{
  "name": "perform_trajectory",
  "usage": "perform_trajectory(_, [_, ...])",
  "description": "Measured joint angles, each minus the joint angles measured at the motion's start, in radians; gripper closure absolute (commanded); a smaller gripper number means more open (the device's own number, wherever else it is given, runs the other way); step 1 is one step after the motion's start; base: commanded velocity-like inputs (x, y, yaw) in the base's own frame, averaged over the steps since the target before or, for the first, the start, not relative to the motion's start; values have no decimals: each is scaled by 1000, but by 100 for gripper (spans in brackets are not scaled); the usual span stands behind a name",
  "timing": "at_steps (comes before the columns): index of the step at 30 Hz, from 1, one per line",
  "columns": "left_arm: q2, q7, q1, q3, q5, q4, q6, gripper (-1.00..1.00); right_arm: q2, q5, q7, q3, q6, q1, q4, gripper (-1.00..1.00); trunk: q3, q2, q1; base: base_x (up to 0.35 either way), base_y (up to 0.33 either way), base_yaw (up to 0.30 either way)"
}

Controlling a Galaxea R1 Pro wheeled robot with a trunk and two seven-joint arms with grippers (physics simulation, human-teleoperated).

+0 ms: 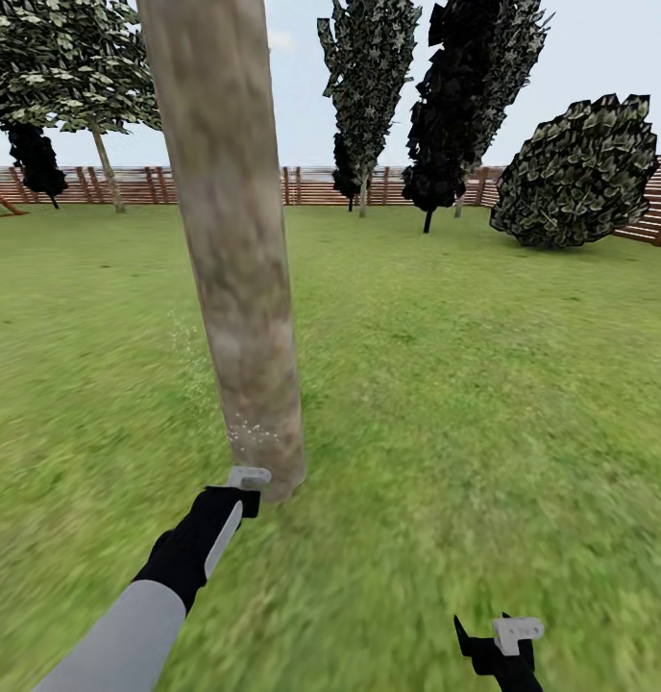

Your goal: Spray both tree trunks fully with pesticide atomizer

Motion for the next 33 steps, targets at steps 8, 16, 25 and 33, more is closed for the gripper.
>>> perform_trajectory(8, [37,-2,-2,10,-3,-4,15,100,0,0,0,0,0,0,0,-100,0,0,0,-2,0,0])
perform_trajectory(16, [-9,-1,-13,4,2,-6,14,100,0,0,0,0,0,0,0,-100,0,0,0,-153,0,0])
perform_trajectory(25, [19,-1,-9,14,-5,-158,94,100,0,0,0,0,0,0,0,-100,0,0,0,-1,0,0])
perform_trajectory(33, [-17,-2,-15,32,8,-167,126,100,0,0,0,0,0,0,0,-100,0,0,0,0,0,0])
